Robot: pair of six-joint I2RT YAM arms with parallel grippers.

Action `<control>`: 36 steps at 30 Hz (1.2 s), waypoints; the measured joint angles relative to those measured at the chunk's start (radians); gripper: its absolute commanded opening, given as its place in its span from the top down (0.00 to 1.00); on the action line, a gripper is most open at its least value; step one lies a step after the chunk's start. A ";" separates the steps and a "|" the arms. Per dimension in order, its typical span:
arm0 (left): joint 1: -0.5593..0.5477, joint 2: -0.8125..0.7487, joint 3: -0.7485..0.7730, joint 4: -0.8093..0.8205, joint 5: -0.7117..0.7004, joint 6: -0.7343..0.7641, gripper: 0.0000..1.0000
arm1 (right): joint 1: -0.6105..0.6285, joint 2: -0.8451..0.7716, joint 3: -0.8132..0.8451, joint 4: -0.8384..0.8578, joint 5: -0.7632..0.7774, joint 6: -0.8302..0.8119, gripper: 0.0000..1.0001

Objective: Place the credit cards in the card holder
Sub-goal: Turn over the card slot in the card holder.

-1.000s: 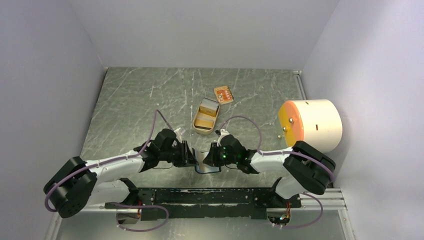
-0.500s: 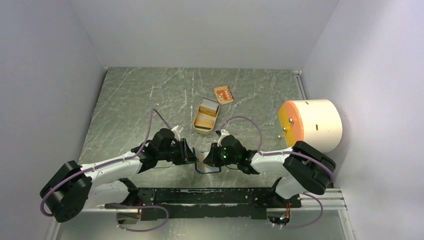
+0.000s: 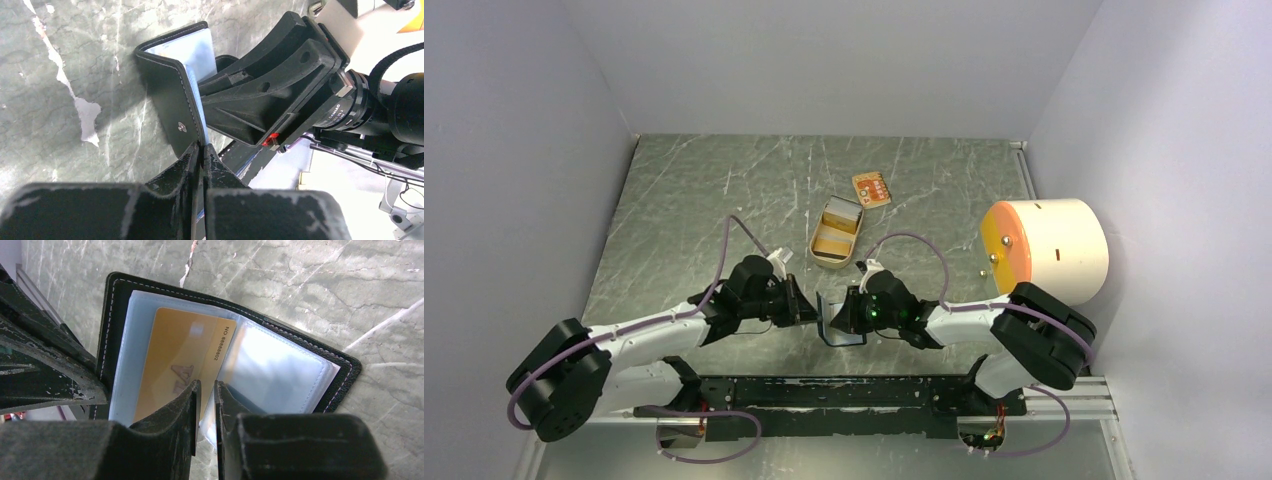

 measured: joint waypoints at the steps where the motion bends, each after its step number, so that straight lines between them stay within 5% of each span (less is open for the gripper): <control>1: 0.000 0.007 0.000 0.009 0.004 0.000 0.91 | 0.000 0.000 0.000 0.000 0.000 0.000 0.79; 4: 0.000 0.029 0.000 0.036 0.017 0.000 0.91 | 0.000 0.000 0.000 0.000 0.002 0.000 0.78; 12: 0.000 0.087 0.002 0.052 0.024 0.002 0.67 | 0.000 -0.014 0.000 -0.018 0.019 0.000 0.78; 21: 0.000 0.062 0.002 0.045 0.011 -0.002 0.55 | 0.000 -0.014 0.000 -0.018 0.019 0.000 0.79; 31: 0.000 0.090 0.036 0.027 -0.004 0.009 0.90 | 0.000 -0.016 0.000 -0.021 0.019 0.000 0.79; 36: 0.000 0.076 0.037 0.017 -0.019 0.017 0.91 | 0.000 -0.035 0.000 -0.047 0.020 -0.001 0.74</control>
